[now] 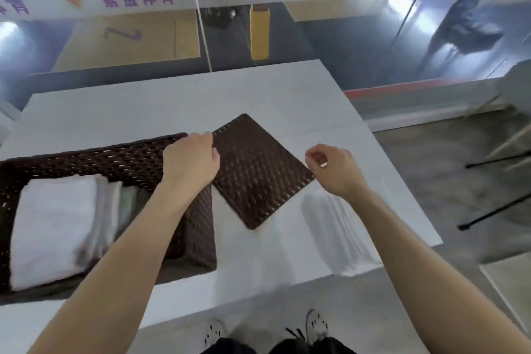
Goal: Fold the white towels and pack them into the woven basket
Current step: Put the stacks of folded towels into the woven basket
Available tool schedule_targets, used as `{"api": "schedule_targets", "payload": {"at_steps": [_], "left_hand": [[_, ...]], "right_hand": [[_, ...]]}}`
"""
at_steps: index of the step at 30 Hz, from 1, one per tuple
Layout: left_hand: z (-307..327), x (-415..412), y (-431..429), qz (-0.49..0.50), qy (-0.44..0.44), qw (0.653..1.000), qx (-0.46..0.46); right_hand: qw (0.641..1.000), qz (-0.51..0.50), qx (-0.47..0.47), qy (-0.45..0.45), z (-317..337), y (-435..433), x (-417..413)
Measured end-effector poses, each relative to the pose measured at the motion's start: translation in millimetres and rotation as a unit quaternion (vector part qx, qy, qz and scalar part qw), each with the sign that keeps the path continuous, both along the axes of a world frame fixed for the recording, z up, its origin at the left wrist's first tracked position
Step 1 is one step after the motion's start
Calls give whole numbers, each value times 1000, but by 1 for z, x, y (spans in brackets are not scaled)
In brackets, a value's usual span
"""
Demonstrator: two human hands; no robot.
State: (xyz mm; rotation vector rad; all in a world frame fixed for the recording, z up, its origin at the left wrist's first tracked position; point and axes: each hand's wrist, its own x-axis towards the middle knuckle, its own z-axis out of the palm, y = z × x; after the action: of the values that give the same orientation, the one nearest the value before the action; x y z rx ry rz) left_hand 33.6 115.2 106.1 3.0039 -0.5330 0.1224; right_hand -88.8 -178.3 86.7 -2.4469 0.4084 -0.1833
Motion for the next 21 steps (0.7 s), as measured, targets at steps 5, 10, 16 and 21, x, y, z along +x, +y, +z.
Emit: {"api": "schedule_targets", "payload": {"at_steps": [5, 10, 16, 21], "left_hand": [[-56, -65, -139, 28, 294, 938, -182], [-140, -132, -224, 169, 560, 757, -290], [-209, -155, -263, 267, 567, 677, -387], [-218, -159, -262, 273, 586, 629, -432]], "right_hand": [[981, -148, 50, 113, -72, -133, -71], [930, -200, 170, 256, -146, -212, -111], [874, -98, 352, 321, -159, -227, -124], [843, -75, 411, 341, -163, -230, -131]]}}
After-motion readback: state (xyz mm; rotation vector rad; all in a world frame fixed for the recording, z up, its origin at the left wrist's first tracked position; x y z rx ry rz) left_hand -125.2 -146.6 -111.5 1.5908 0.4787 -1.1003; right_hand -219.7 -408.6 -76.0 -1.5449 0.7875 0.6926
